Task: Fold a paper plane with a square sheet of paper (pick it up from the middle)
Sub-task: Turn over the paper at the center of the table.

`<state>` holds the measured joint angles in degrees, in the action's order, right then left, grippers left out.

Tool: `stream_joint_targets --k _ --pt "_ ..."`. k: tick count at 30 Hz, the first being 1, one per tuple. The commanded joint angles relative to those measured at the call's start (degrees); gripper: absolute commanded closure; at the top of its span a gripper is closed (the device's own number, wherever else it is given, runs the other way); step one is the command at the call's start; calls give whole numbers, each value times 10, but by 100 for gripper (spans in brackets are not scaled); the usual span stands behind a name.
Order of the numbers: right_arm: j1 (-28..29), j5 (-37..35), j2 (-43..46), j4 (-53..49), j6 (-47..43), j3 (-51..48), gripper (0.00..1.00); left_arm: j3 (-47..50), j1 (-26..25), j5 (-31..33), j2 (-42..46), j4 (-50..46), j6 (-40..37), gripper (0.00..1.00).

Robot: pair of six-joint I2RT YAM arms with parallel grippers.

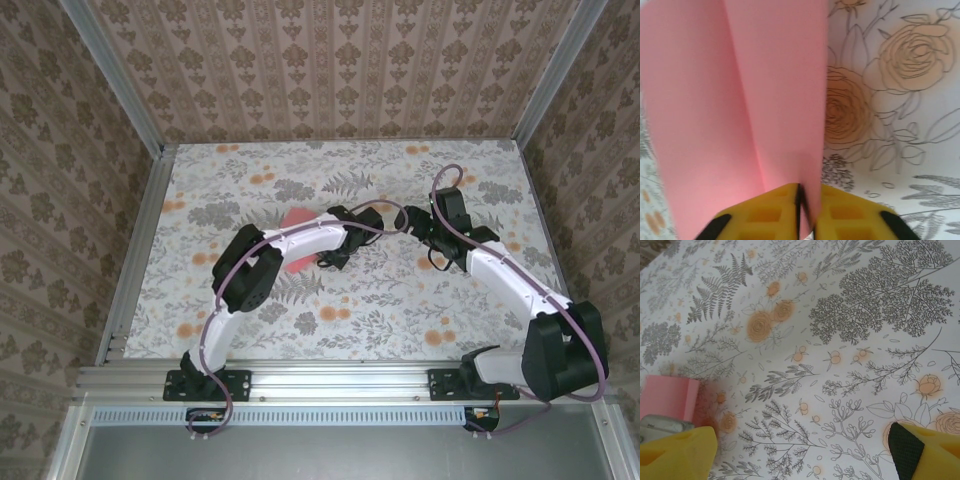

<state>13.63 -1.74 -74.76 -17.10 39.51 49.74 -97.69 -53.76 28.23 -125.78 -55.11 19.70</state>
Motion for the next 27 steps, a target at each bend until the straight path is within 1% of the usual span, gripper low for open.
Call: stream_joint_targets --k 1,3,5,9,11,13,16,19,22,25,27 --pt "-4 -3 -11 -25 14 21 9 -16 0 -56 3 7 17 77" --pt "-6 -1 -13 -25 16 22 9 -12 5 -86 17 16 22 71" --pt "-7 3 -14 -25 16 22 10 -1 11 -121 38 30 27 63" --pt "-8 16 -21 -21 9 24 10 26 34 -221 111 61 46 50" --pt "-7 37 -30 -14 1 26 12 44 48 -271 155 82 54 46" --pt "-5 77 -44 -4 -8 32 15 71 65 -320 203 111 66 42" --pt "14 118 -84 3 -17 46 15 125 103 -382 273 166 92 36" --pt "53 147 -112 12 -21 63 15 195 156 -416 333 222 120 33" --pt "99 190 -150 26 -17 84 15 269 212 -441 375 267 152 32" --pt "138 213 -184 35 4 99 14 326 252 -448 399 289 165 33" --pt "154 223 -205 39 29 104 14 352 267 -452 404 302 172 34"
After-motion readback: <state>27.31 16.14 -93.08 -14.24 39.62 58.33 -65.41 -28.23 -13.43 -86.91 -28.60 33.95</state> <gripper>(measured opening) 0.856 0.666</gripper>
